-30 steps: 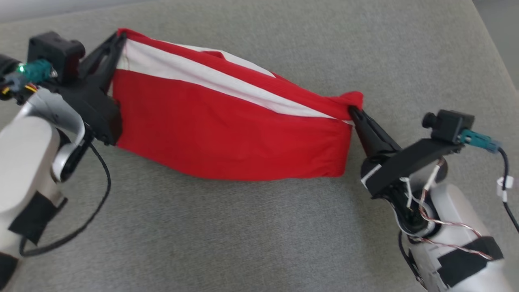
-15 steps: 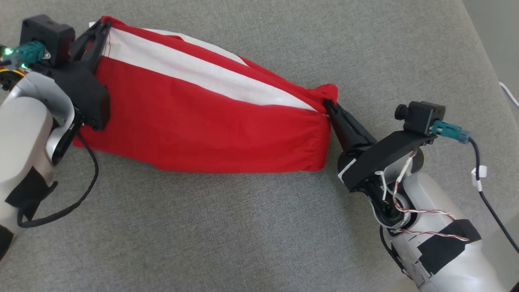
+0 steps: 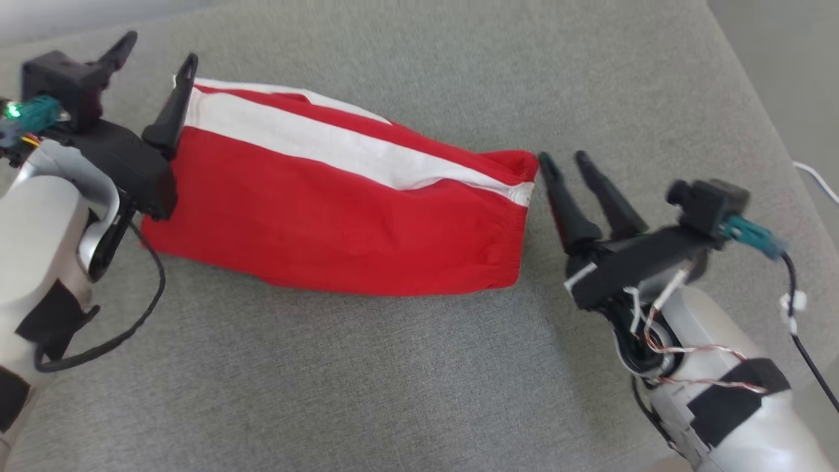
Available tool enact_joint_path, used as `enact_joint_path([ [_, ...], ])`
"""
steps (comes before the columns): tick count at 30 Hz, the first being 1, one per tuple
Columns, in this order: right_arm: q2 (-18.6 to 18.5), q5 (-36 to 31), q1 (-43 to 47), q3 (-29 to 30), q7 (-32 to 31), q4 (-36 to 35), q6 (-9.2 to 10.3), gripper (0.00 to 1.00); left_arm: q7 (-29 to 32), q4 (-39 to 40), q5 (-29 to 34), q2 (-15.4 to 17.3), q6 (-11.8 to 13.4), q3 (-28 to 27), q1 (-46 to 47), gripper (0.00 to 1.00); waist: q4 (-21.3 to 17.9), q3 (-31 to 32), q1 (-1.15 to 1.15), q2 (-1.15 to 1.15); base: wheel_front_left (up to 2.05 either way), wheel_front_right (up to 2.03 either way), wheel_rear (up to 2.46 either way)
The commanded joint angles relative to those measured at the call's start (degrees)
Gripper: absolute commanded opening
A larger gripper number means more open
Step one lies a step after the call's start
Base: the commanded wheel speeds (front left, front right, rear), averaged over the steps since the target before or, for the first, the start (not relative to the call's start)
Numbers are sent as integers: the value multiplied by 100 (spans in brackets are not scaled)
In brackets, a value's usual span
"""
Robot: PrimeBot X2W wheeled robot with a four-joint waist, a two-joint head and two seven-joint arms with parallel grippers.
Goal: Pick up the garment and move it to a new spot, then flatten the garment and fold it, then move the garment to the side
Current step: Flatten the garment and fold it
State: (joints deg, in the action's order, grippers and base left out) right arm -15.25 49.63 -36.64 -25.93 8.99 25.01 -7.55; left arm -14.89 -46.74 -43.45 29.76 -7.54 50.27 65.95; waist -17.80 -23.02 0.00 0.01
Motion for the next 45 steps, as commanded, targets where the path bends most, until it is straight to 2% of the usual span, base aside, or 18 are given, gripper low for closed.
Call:
enact_joint_path([
  [1,-87,-101,123,34,152,-5,9,100,-36,151,22,22,30,-147,-97,100,81,215,0,-1,0,0,0],
  [5,-185,-467,456,320,525,39,9,100,-29,817,327,44,235,-818,-780,100,185,447,0,-1,0,0,0],
  [9,-227,-1370,849,858,625,-114,9,100,-30,1487,877,-7,511,-1278,-1603,100,266,594,0,-1,0,0,0],
  [13,287,-1948,1532,1770,613,-795,9,100,-32,2001,1265,-164,784,-1647,-2309,100,307,651,0,-1,0,0,0],
  [16,642,-2445,2022,2180,613,-1249,9,100,-31,2233,1427,-389,852,-1906,-2791,100,334,668,0,-1,0,0,0],
  [21,1070,-2894,2581,2425,615,-1543,9,100,-31,2124,1533,-744,652,-2234,-3243,100,328,676,0,-1,0,0,0],
  [26,1225,-2916,2748,2381,615,-1610,9,100,-32,1613,1602,-923,401,-2478,-3189,100,202,612,0,-1,0,0,0],
  [32,1239,-2824,2581,2138,616,-1558,10,100,0,587,1484,-859,151,-2551,-2723,100,-96,450,0,-1,0,0,0],
  [38,1240,-2686,2552,2049,616,-1517,10,100,162,-169,1442,-814,48,-2395,-2263,100,-285,350,0,-1,0,0,0],
  [45,1244,-2688,2599,2036,616,-1423,10,100,870,-1035,1235,-968,9,-2203,-1987,100,-321,424,0,-1,0,0,0],
])
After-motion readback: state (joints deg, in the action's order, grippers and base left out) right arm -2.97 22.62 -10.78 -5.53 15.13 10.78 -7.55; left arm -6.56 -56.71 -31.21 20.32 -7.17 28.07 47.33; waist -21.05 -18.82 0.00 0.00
